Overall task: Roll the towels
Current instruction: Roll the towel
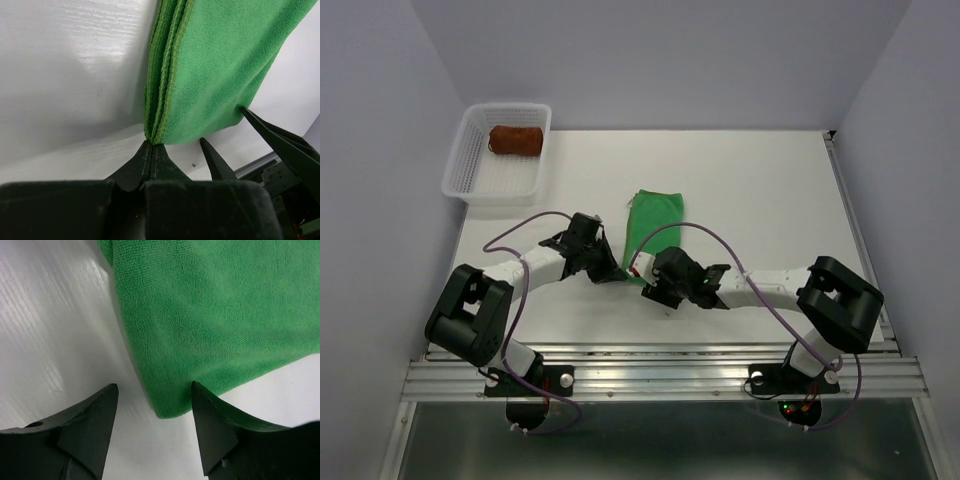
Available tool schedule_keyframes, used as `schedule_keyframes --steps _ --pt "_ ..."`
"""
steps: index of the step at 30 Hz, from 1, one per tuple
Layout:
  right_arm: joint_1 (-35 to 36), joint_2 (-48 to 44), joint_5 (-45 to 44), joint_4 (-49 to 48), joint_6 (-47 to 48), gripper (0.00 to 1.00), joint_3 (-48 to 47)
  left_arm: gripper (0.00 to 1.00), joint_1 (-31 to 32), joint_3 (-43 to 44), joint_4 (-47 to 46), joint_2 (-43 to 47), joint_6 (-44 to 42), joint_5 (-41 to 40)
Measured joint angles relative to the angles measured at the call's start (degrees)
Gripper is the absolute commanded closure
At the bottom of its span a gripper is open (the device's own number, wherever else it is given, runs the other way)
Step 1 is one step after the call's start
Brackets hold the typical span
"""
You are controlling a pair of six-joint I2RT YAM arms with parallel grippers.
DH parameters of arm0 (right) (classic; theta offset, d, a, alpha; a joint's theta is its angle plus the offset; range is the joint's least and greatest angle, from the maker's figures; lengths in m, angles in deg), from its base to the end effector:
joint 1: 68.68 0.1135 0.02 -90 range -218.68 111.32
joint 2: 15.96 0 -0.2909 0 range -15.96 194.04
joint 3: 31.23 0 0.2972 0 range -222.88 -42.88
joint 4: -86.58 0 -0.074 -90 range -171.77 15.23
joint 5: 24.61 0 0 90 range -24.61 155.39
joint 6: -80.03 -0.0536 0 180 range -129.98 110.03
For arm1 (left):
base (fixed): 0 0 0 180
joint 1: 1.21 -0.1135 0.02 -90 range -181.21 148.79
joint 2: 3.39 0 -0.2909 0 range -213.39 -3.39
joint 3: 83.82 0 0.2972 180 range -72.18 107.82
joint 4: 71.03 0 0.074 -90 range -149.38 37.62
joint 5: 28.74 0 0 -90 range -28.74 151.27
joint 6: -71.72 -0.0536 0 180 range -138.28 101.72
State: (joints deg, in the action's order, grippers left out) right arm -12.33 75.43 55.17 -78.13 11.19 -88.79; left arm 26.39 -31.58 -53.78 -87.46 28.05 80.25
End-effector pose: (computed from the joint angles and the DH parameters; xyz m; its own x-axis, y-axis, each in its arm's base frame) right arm 0.2057 0.2918 0.1430 -0.1182 -0.8187 -0.5619 -0.8552 0.3715 -0.3614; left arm 0.2792 -0.1656 0.1519 -0.9159 -0.2930 -0.2744 -0.0514 0.7637 -0.6436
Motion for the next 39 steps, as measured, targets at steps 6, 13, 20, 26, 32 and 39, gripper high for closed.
schedule_keyframes --steps 6,13,20,26,32,39 --pt "0.00 2.86 -1.44 -3.39 -0.24 0.67 -0.98 1.00 -0.74 0.00 0.42 0.13 -0.48 0.13" --pt "-0.02 3.32 -1.31 -4.02 -1.27 0.93 -1.05 1.00 -1.49 0.04 1.42 0.63 -1.03 0.48" --pt "0.00 -2.38 2.49 -1.01 -2.75 0.95 -1.07 1.00 -2.21 1.05 2.38 2.29 -1.27 1.79" --pt "-0.02 -4.26 2.27 -0.24 -3.17 0.96 -2.08 1.00 -2.62 3.52 2.56 3.02 -1.29 2.12" --pt "-2.23 -3.89 3.52 0.44 -3.43 0.99 -3.69 1.00 -3.28 7.26 2.40 1.62 -1.38 2.38" --pt "-10.69 -1.66 12.00 1.60 -3.45 0.99 -7.61 1.00 -4.83 10.62 2.14 -3.28 -1.46 3.04"
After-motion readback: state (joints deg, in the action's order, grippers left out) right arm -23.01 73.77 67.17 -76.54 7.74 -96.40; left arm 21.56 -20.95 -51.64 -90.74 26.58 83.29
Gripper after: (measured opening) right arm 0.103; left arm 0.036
